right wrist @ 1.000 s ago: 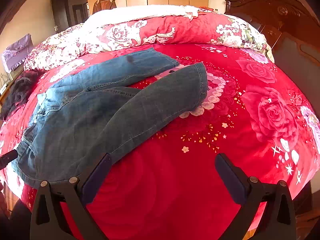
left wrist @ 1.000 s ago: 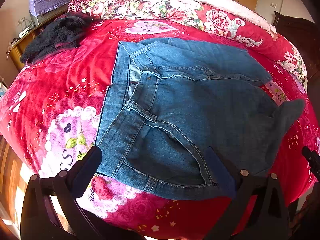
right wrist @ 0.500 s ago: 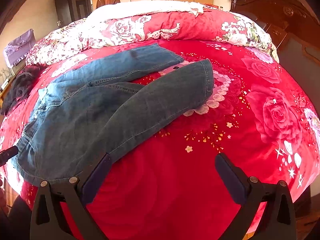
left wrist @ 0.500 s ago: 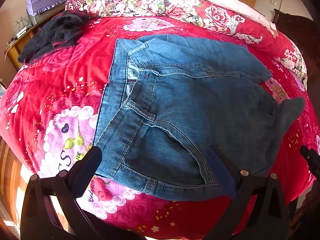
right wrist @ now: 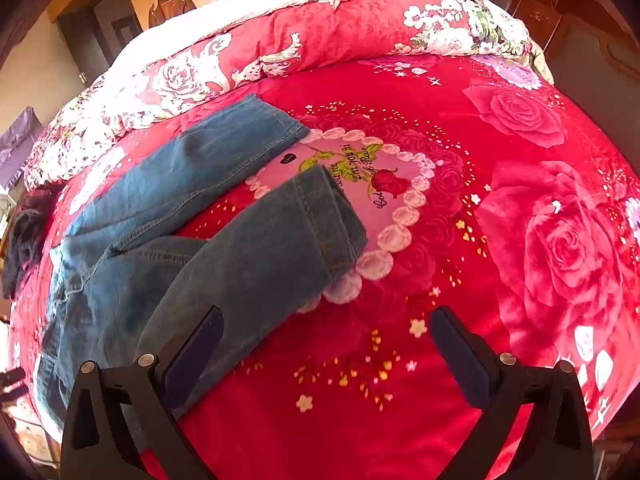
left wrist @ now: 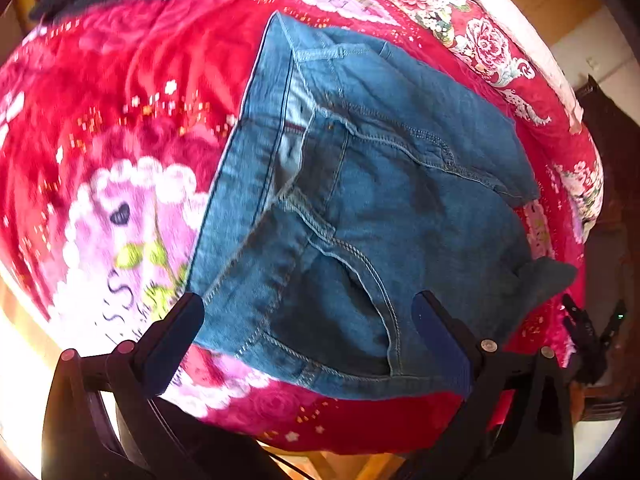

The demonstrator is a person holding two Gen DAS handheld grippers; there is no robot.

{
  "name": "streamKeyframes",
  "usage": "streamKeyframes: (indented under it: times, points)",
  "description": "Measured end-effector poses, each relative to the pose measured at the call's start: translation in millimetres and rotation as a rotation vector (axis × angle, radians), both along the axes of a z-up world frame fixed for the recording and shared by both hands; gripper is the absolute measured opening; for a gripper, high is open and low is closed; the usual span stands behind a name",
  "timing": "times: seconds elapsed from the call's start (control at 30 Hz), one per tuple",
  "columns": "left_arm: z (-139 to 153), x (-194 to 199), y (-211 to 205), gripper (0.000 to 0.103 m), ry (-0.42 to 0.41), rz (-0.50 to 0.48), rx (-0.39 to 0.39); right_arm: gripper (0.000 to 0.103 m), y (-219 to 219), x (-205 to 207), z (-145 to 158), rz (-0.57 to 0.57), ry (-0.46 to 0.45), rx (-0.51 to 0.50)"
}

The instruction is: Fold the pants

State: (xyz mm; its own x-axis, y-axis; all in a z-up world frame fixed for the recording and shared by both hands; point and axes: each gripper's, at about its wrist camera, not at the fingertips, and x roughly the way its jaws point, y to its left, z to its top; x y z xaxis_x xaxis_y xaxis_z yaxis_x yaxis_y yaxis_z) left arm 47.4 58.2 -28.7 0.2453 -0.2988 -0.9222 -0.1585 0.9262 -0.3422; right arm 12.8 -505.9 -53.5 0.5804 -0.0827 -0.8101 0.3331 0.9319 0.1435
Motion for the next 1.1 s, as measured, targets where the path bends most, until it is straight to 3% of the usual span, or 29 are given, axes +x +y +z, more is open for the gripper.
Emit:
streamKeyframes:
  times: [0.07, 0.17, 0.2, 0.23, 0.3, 0.33, 0.43, 0.47, 0.53, 0.6, 0.7, 0.77, 0.87, 0.97, 1.03, 1.1]
  points:
    - [-14, -8, 1, 0.103, 0.071, 0.025, -0.069, 0.103, -10, 18, -7, 0.020, 0.015, 0.002]
    - [-33, -13, -6, 0.103, 0.156, 0.048, -0.096, 0.096, -12, 37, -18, 0.124, 0.014, 0.052]
    - [-38, -13, -8, 0.101, 0.175, 0.059, -0.107, 0.074, -10, 41, -20, 0.154, 0.011, 0.069]
    - [-41, -13, -10, 0.097, 0.190, 0.073, -0.120, 0.041, -8, 43, -22, 0.183, 0.015, 0.104]
    - [-46, -10, -19, 0.072, 0.217, 0.079, -0.113, 0.011, -7, 45, -26, 0.206, 0.048, 0.182]
    - [-47, -6, -23, 0.058, 0.222, 0.074, -0.088, 0.011, -6, 41, -25, 0.214, 0.050, 0.195]
    - [-40, -3, -35, 0.028, 0.206, 0.028, -0.031, 0.011, -11, 15, -4, 0.217, 0.001, 0.218]
    - [-38, -4, -37, 0.025, 0.203, 0.012, -0.033, 0.011, -17, 2, 5, 0.206, -0.023, 0.240]
    - [-37, -7, -39, 0.023, 0.207, 0.003, -0.006, 0.011, -33, -24, 15, 0.166, -0.056, 0.288]
    - [-45, -9, -35, 0.023, 0.207, 0.009, -0.018, 0.011, -50, -44, 8, 0.111, -0.018, 0.301]
    - [-44, -12, -39, 0.023, 0.198, 0.002, -0.006, 0.012, -62, -53, -35, 0.035, 0.170, 0.255]
    - [-37, -14, -42, 0.023, 0.192, -0.045, 0.013, 0.020, -65, -59, -53, -0.021, 0.231, 0.263]
    - [-24, -14, -41, 0.025, 0.197, -0.100, -0.026, 0.025, -72, -70, -43, -0.077, 0.178, 0.313]
    - [-6, -17, -35, 0.026, 0.149, -0.133, -0.086, 0.043, -82, -78, -15, -0.120, 0.080, 0.310]
    - [1, -8, -41, 0.027, 0.135, -0.156, -0.068, 0.071, -89, -72, -4, -0.130, 0.037, 0.311]
    - [2, 0, -52, 0.029, 0.133, -0.153, -0.057, 0.073, -95, -57, -5, -0.130, 0.021, 0.355]
